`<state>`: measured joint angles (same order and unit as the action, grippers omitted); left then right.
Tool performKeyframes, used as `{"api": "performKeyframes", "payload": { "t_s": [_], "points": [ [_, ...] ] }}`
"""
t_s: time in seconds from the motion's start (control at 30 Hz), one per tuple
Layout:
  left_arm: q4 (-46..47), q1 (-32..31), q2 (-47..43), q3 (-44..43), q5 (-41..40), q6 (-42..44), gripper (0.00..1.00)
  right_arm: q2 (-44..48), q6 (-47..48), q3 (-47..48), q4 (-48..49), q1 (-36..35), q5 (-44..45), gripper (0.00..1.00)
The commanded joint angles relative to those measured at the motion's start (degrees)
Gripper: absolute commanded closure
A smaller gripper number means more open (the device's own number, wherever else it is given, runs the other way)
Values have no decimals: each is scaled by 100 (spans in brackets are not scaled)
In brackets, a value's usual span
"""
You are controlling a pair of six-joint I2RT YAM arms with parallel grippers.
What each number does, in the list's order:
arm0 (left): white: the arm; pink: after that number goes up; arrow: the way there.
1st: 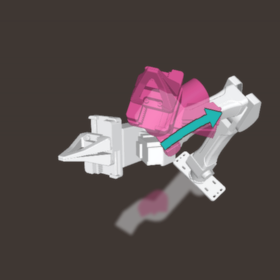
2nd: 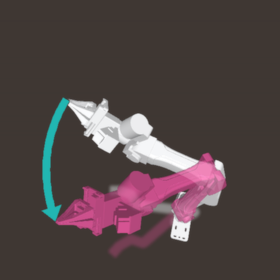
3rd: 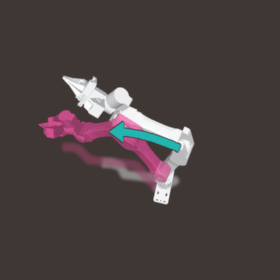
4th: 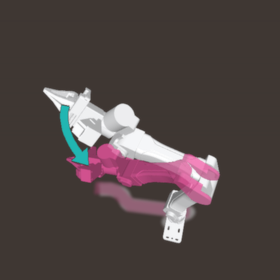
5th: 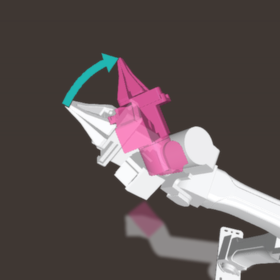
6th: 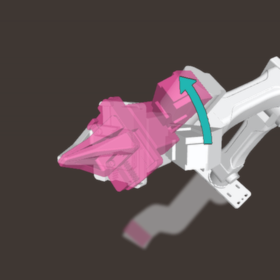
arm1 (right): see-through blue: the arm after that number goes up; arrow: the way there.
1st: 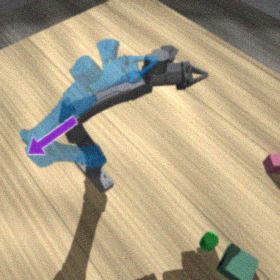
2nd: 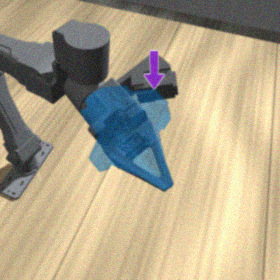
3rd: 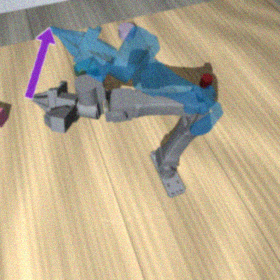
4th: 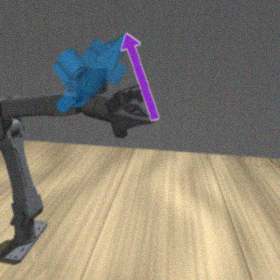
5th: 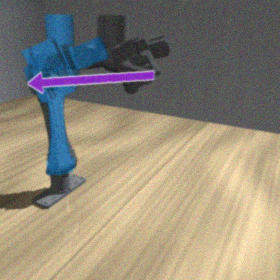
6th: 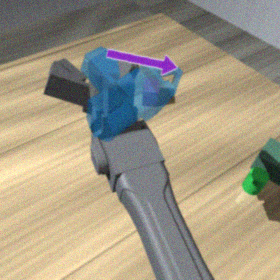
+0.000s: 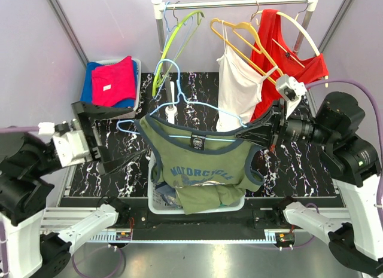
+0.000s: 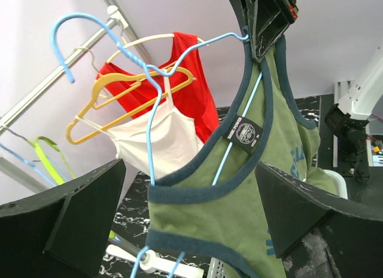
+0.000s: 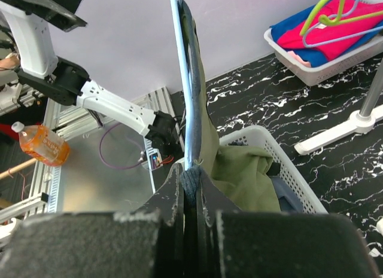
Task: Remove the tank top from the hanger
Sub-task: Pick up the hanger from the clothesline, then remove the tank top from the hanger.
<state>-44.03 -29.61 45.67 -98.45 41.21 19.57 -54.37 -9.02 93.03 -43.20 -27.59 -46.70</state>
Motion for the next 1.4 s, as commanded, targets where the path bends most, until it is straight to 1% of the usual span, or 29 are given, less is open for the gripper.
{"api": "performKeyframes", "payload": {
  "t_s": [0.0,0.13,0.33,0.47,0.53,0.63,0.67,0.7,0.73,0.77,0.8,0.87,0.9,0.93,0.97,1.0,1.07,1.1,1.13,1.17,1.2,1.27,1.37],
  "points": [
    [254,25,512,177,317,-155,1,-144,347,356,31,8,-305,100],
    [448,16,759,353,247,-77,1,-83,584,365,22,8,-226,100],
    [694,16,1146,204,63,-41,1,-92,875,347,-136,0,-191,100],
    [808,16,1339,116,71,-129,1,-30,867,303,-83,0,-112,100],
    [835,16,1374,81,106,-164,5,-12,875,277,-75,8,-77,100],
    [826,7,1401,63,159,-164,28,-12,867,207,-13,0,-15,100],
    [826,7,1383,72,211,-164,49,-4,866,172,65,8,3,100],
    [835,16,1374,72,212,-164,60,-4,875,119,92,8,20,100],
    [835,7,1357,72,203,-164,69,5,875,92,127,8,46,100],
    [843,7,1357,81,194,-173,84,-3,867,66,197,8,55,100],
    [844,7,1348,72,177,-173,88,-30,840,31,233,8,90,100],
    [852,16,1339,63,177,-191,90,-39,814,4,346,8,134,100],
    [852,16,1331,55,177,-199,91,-47,770,-48,400,8,239,97],
    [861,7,1313,54,159,-182,91,-39,744,-66,452,0,292,91],
    [870,7,1295,54,133,-164,91,-39,682,-127,540,8,362,81],
    [870,16,1278,63,107,-130,91,-30,682,-162,584,8,485,67],
    [861,7,1208,116,-24,28,91,5,673,-268,637,8,687,54],
    [861,7,1164,142,-104,220,91,66,682,-294,629,8,958,48],
    [835,7,1085,186,-183,344,91,102,699,-312,637,8,1048,23],
    [817,7,1041,247,-366,467,91,137,726,-330,568,0,1118,15],
    [782,7,971,283,-473,747,92,215,735,-338,558,8,1258,12],
    [738,16,909,362,-710,934,95,391,735,-400,532,0,1452,7],
    [677,16,830,397,-746,1119,96,733,639,-627,628,8,1918,7]
  ]
}}
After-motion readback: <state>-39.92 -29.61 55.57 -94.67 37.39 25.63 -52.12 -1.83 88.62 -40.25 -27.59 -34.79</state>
